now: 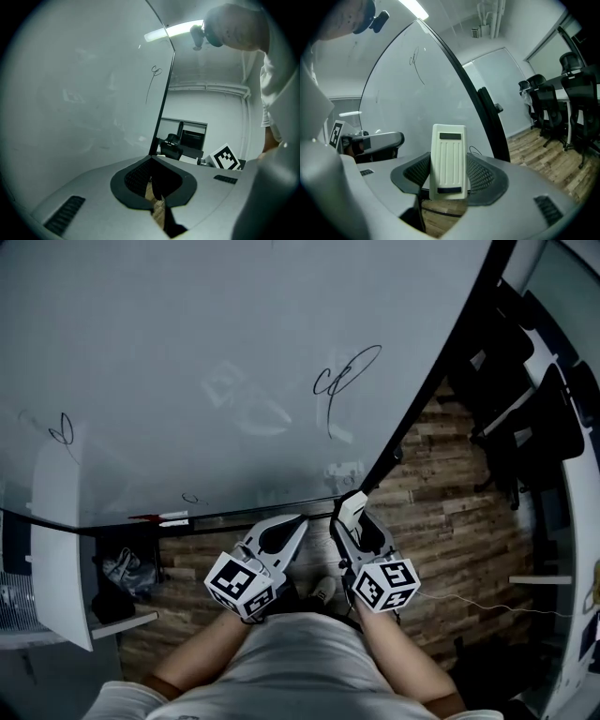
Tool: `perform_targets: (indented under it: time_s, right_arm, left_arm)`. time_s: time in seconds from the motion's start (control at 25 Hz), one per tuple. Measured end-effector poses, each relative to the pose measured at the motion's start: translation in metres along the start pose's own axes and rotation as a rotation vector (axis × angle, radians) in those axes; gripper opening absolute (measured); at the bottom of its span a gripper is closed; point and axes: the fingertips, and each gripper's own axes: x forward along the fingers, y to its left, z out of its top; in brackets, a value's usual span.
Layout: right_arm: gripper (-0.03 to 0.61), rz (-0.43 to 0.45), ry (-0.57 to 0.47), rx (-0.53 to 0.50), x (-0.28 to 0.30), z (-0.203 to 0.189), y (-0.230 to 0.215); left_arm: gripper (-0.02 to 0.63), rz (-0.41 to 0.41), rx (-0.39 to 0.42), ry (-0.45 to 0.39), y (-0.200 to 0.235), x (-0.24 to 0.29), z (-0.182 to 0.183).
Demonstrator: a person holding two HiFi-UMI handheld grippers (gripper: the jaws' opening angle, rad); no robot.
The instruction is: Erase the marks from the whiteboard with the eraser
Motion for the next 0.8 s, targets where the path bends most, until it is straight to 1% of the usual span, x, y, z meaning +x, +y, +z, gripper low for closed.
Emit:
perform_targets:
  time_s: [0.32, 0.6, 0.8]
  right_arm:
    - [0.239, -0.034, 0.035, 0.054, 0.034, -0.019, -0.017]
    - [0.239, -0.058, 0.041, 0.079, 0.053, -0.025, -0.032]
    - [0.239, -0.054, 0.055, 0.086, 0.061, -0.026, -0.036]
  left_arm:
    - [0.006, -0.012, -0.016, 0.048, 0.019, 0.009, -0.021]
    - [0.006, -0.04, -0.041, 0.077, 0.032, 0.023, -0.04]
    - [0.006, -0.022, -0.031, 0.074, 0.038, 0.03, -0.036]
